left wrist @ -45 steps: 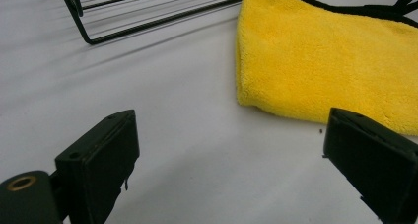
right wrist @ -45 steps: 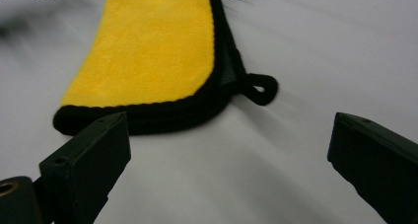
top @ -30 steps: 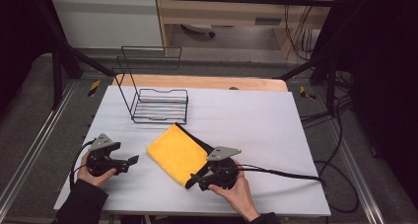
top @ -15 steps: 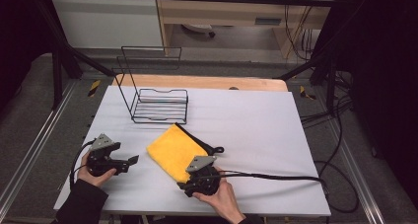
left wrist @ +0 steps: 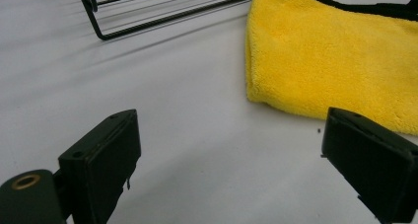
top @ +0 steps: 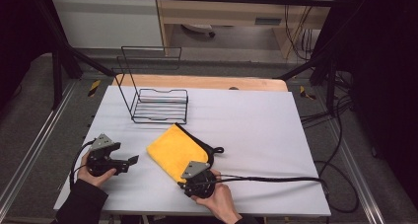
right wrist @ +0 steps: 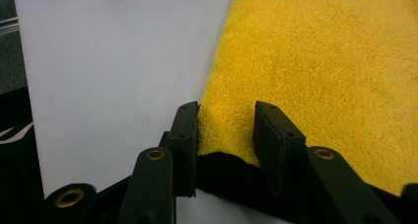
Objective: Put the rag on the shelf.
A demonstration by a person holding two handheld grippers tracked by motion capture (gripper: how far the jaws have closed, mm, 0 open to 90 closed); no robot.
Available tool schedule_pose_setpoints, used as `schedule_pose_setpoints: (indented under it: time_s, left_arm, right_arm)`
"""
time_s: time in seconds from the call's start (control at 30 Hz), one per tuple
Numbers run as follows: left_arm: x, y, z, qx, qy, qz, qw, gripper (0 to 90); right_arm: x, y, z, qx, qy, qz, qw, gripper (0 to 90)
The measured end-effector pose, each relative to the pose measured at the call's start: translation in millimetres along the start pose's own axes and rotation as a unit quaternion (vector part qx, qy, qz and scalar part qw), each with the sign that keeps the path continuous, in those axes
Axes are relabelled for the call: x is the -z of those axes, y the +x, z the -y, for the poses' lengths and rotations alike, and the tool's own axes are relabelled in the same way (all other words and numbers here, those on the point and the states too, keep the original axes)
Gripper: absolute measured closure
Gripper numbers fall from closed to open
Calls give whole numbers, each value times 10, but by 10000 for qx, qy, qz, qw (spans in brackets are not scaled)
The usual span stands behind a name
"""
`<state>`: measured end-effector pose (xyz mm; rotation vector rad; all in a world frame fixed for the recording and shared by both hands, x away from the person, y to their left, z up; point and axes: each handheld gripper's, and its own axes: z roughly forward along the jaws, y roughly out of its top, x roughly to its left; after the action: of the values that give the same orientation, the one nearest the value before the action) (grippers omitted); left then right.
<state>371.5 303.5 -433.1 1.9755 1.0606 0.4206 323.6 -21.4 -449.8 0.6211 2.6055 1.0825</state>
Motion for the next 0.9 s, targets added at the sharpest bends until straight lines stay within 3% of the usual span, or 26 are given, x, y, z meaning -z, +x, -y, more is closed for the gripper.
schedule_pose_setpoints:
  time_s: [0.07, 0.23, 0.5, 0.7, 0.9]
  left_arm:
    - [1, 1, 0, 7, -6, -1, 10000, 80]
    - [2, 2, 1, 7, -2, 1, 10000, 82]
    - [1, 9, 0, 13, 5, -4, 10000, 84]
    - [5, 19, 1, 43, -5, -17, 10000, 86]
    - [10, 20, -1, 46, -14, -21, 10000, 86]
  right_arm:
    - [1, 1, 8, 130, 0, 11, 9999, 656]
    - [7, -14, 1, 172, 39, 104, 9998, 772]
    - [28, -66, -50, -169, 73, 34, 9998, 836]
    - [90, -64, -170, -467, -48, -250, 9986, 841]
    - [10, 119, -373, -582, -73, -577, 9966, 841]
